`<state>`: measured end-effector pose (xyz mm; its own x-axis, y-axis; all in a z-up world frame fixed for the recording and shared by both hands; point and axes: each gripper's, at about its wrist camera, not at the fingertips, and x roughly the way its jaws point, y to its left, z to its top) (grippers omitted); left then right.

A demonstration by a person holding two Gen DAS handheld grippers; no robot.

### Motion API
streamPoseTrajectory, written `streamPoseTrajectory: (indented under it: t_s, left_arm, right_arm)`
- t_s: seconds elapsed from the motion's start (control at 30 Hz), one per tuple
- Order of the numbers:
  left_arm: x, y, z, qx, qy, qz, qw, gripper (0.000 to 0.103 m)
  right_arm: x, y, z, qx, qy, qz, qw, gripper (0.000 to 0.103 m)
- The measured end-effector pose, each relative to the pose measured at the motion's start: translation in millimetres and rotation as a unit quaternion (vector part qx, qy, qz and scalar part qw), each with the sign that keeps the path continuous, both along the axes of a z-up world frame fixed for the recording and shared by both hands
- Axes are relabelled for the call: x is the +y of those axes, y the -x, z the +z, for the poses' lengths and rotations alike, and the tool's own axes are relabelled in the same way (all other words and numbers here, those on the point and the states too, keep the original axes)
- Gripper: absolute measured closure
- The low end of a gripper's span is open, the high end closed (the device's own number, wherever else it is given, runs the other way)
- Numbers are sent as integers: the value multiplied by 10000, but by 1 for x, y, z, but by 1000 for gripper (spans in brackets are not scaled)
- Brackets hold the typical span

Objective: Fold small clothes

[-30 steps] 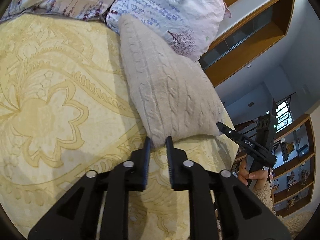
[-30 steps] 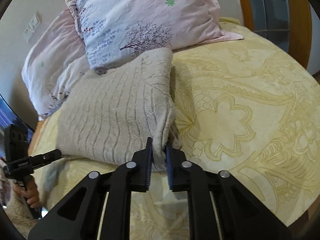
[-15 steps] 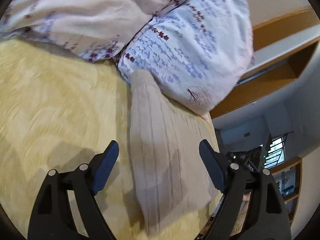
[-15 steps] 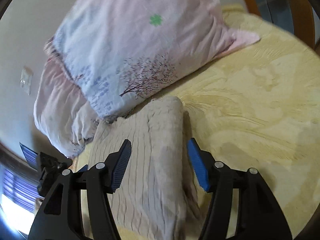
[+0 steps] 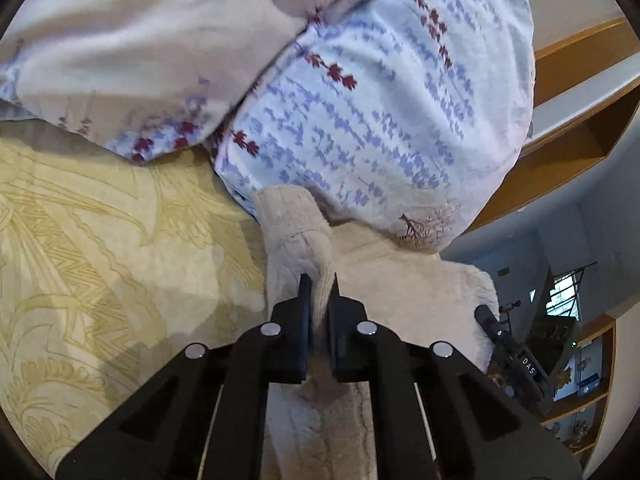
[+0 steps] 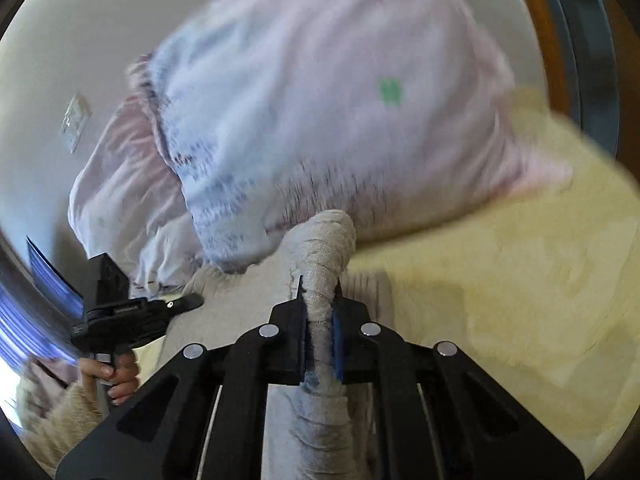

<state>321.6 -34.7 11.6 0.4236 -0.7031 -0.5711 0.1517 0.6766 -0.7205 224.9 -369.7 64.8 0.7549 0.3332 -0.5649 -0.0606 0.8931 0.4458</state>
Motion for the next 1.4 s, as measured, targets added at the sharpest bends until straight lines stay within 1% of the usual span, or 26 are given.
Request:
streamPoseTrajectory:
  t_s: [0.07,0.1,0.17,0.2,0.27,0.33,0.37,0.4,0.43,0.47,0.5,0.53,0.63,0.73,0.9,1.03,1.1,1.13,1.17,1.2,1.23,1.27,1.3,1.33,1.37,1.4]
  left_arm:
    - [0,1,-2,-50,-106,105,9999,97]
    - [-1,1,-4,-49,-216,153,9996,97]
    - [-1,0,-10,-9,-350,209,9992,97]
    - [-3,-3,-14,67,-388,214,9990,97]
    - [-5,-7,-16,117,-342,236,9991,95]
    - [-3,-4,-12,111,-310,218,9992,84]
    - [1,1,-9,85,-304,233,9992,82]
    - [6,7,-5,48,-250,214,9994,73]
    - [11,15,0,22,-190,177,9997,61]
    - [16,24,3,-4,-168,172,9997,56]
    - [22,35,7,-39,-143,162,9998,49]
    - [26,46,10,-73,-96,118,9999,46]
    - [34,74,8,-62,2,-53,10000,45]
    - [37,101,5,-36,163,-178,9997,43]
    - [31,129,1,-46,377,-258,9989,42]
    - [23,144,1,-155,251,-367,9989,42]
    - [20,149,-3,-142,136,-394,9990,42]
    - [17,150,-6,-85,86,-436,9990,46]
    - [16,152,-8,-55,61,-452,9989,49]
    - [13,154,-11,-9,33,-510,9987,58]
    - [11,155,-13,21,23,-576,9983,71]
    - [8,156,-15,32,16,-649,9979,77]
    - [8,157,-16,10,-35,-645,9979,79]
    - [8,158,-17,-27,-35,-656,9978,84]
    - [9,160,-18,-37,-26,-674,9977,85]
    - [10,161,-18,-34,-9,-666,9978,87]
  right_arm:
    - [3,-12,-11,344,313,-95,9989,94]
    - [6,-23,-26,692,518,-161,9961,94]
    - [9,-33,-45,1040,750,-246,9914,94]
    - [10,-35,-50,1089,755,-299,9907,94]
    - [11,-36,-47,1098,747,-314,9906,93]
    - [6,-28,-37,1077,624,-304,9918,90]
    - [4,-24,-34,1068,563,-322,9922,81]
    - [-1,-15,-28,1033,446,-385,9929,73]
    - [-6,-5,-23,952,310,-405,9942,68]
    - [-12,5,-20,868,170,-406,9953,59]
    - [-17,20,-16,779,-1,-419,9961,56]
    - [-21,30,-15,750,-97,-419,9963,56]
    - [-24,62,-18,737,-372,-275,9962,56]
    - [-12,82,-25,829,-416,-162,9956,56]
    - [-5,106,-39,1007,-436,-91,9939,57]
    - [0,115,-49,1078,-504,-73,9929,59]
    - [4,118,-51,1016,-458,-94,9937,71]
    - [5,119,-50,958,-450,-54,9944,79]
    - [7,120,-49,923,-456,8,9947,89]
    - [8,121,-46,852,-358,-42,9957,92]
    - [8,123,-42,730,-292,-67,9969,93]
    - [7,126,-36,580,-266,-111,9979,93]
    - [5,129,-28,375,-231,-202,9988,94]
    - [2,133,-20,182,-204,-271,9993,94]
    - [1,136,-15,81,-96,-364,9993,94]
    - [0,135,-14,102,25,-407,9991,94]
